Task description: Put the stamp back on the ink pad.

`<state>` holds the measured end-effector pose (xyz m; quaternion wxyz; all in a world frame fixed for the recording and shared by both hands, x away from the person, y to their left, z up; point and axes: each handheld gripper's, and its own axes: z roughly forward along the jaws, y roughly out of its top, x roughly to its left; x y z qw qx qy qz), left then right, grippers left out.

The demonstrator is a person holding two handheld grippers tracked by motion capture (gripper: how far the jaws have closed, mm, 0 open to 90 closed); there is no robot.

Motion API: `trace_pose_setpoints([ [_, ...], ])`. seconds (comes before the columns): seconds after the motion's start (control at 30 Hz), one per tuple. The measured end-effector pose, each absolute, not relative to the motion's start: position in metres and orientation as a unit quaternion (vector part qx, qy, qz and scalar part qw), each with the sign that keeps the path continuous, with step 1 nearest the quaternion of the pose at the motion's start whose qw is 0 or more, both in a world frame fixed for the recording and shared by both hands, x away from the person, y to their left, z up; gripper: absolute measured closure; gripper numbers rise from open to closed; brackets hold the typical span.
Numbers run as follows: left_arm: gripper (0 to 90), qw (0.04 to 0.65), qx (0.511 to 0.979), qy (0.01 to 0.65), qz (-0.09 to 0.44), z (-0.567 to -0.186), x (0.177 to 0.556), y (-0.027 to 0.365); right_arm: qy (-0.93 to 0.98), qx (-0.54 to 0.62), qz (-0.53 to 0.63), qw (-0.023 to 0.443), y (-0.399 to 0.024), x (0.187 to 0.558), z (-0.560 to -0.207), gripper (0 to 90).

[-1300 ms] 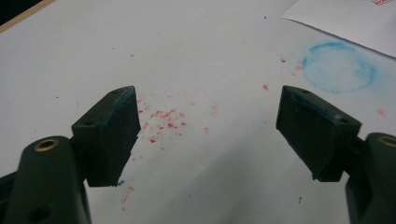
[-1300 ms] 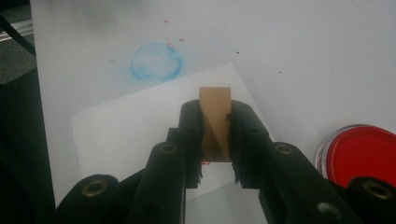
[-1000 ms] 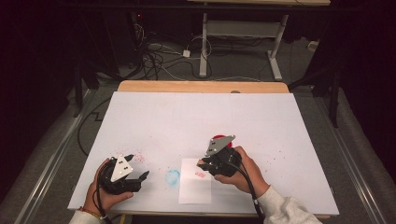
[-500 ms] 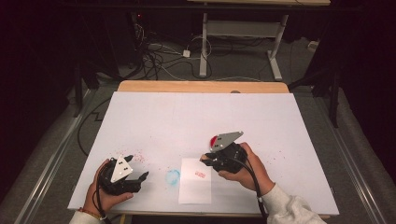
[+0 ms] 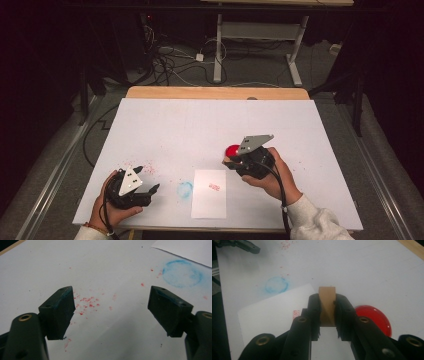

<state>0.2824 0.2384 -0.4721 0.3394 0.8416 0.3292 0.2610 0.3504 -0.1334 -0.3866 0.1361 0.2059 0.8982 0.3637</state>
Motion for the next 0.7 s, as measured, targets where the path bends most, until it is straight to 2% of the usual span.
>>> trace_pose_setpoints([
  [0.4, 21.1, 0.339, 0.845, 0.316, 0.268, -0.471, 0.282, 0.236, 0.89, 0.239, 0.357, 0.153, -0.149, 0.372, -0.378, 76.2],
  [0.7, 21.0, 0.34, 0.844, 0.317, 0.267, -0.471, 0.282, 0.237, 0.906, 0.247, 0.309, 0.151, -0.14, 0.397, -0.384, 76.1],
])
